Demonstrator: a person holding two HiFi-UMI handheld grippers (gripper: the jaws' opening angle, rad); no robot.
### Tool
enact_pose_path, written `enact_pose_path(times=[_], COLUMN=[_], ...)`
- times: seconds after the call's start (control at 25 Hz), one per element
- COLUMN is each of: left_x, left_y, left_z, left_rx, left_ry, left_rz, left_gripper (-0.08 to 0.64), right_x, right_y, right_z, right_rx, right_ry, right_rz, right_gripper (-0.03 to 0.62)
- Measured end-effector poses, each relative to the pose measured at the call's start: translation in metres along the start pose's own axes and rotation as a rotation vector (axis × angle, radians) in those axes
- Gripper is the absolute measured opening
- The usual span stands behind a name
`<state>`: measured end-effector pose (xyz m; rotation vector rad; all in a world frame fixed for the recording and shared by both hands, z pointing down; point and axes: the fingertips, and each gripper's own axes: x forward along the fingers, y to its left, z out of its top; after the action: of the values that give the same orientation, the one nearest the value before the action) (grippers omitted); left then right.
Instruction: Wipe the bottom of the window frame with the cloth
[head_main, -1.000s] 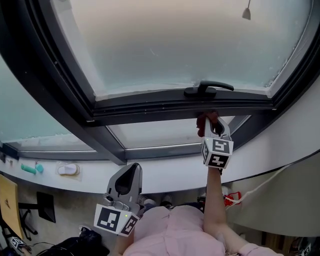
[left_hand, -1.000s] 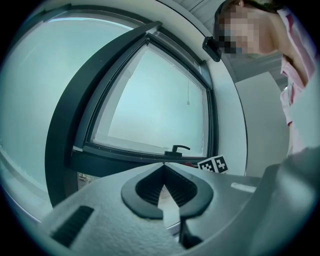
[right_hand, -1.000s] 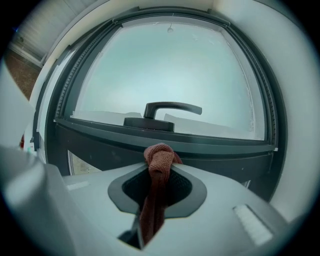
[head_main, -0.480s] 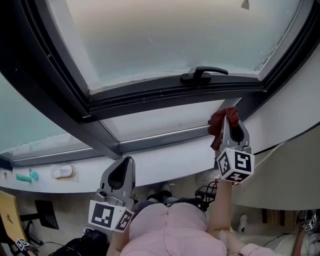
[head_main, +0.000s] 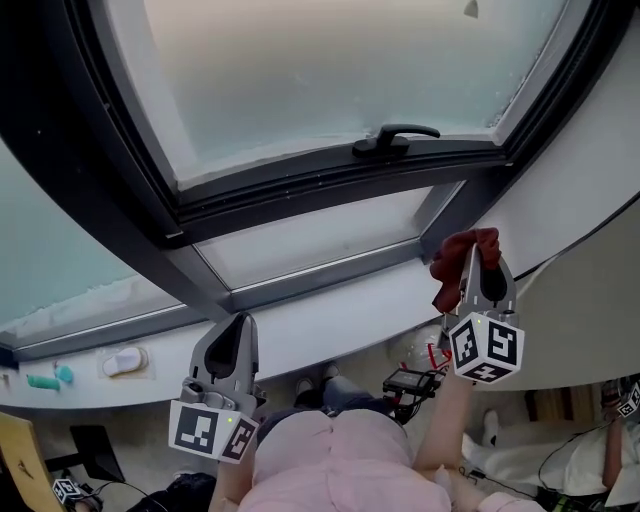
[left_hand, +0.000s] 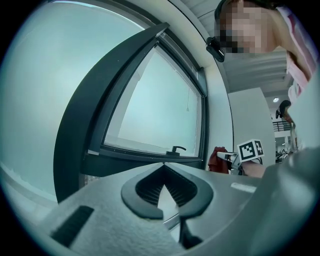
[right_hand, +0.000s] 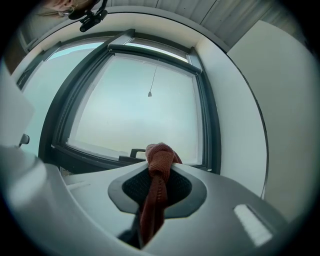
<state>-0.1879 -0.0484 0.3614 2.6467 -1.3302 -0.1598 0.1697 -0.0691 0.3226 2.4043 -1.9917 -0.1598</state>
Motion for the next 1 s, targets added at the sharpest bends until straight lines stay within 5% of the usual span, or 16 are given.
enact_pose_path(times=[0.56, 1.0], left_x=[-0.016, 0.026], left_y=[0.028, 0.014], left_z=[0.006, 0.005], left_rx=[-0.047, -0.026], left_ry=[-0.059, -0.049], left_rz=[0.048, 0.106], left_gripper=[-0.005, -0.005], right_x=[0.018, 0.089], right_y=[0.002, -0.002], right_z=[0.034, 0.028], right_rx=[-0.061, -0.026], right_ry=[-0.056, -0.059], right_rz=[-0.042, 0.065], right_gripper=[0.061, 0.061])
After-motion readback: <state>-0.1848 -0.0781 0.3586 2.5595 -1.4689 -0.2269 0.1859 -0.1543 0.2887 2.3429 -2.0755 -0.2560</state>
